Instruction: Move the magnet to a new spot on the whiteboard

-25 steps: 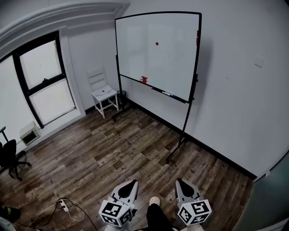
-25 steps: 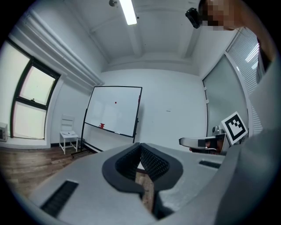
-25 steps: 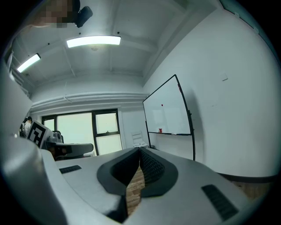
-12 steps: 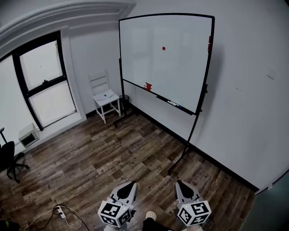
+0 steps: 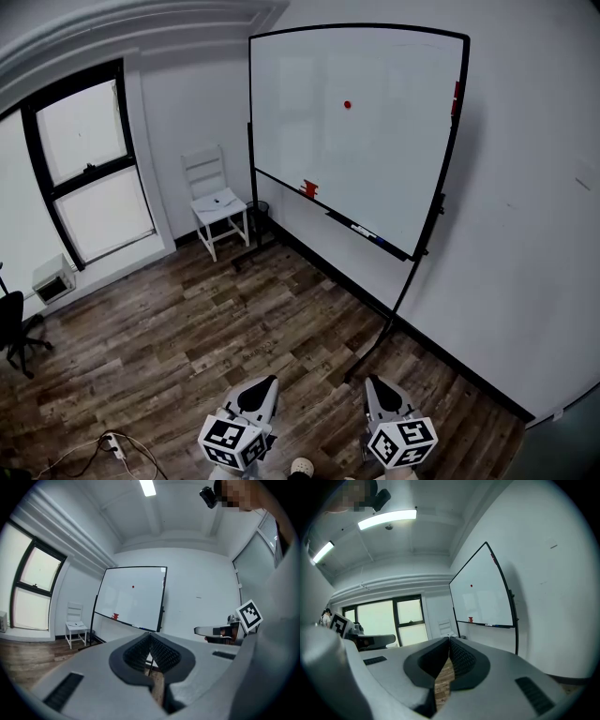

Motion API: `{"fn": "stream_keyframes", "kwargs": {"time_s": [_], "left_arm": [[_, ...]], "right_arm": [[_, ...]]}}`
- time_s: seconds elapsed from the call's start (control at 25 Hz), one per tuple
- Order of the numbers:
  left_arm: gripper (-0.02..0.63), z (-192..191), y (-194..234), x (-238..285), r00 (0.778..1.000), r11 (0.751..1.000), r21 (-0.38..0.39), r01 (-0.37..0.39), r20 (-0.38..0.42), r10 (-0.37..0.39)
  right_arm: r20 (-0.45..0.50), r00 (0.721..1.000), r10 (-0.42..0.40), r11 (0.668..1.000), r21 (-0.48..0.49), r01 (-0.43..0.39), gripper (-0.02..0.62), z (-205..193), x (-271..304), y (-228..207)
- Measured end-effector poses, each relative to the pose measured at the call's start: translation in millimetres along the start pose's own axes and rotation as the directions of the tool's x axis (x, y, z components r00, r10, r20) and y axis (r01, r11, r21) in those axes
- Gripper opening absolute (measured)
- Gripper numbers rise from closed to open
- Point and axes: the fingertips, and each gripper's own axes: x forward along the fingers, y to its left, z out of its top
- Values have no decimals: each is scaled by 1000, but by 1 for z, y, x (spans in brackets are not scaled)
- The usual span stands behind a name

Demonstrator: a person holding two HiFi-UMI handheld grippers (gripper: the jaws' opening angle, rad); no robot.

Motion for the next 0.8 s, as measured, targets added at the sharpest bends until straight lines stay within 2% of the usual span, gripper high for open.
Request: {"fn": "stream_keyframes", "kwargs": {"time_s": [0.2, 0.48, 0.8], "left_arm": [[9, 3, 14, 28, 999, 999, -8, -31, 11, 31], [9, 3, 25, 41, 997, 997, -1, -74, 2, 74], [9, -2, 38, 60, 997, 997, -6, -79, -20, 79]], "right_arm": [[0, 1000, 27, 999, -25, -27, 28, 5, 32, -16], [-26, 998, 53, 999, -12, -53, 28, -2, 54, -26], [-33, 998, 55, 998, -3, -55, 28, -6, 76, -34]]}}
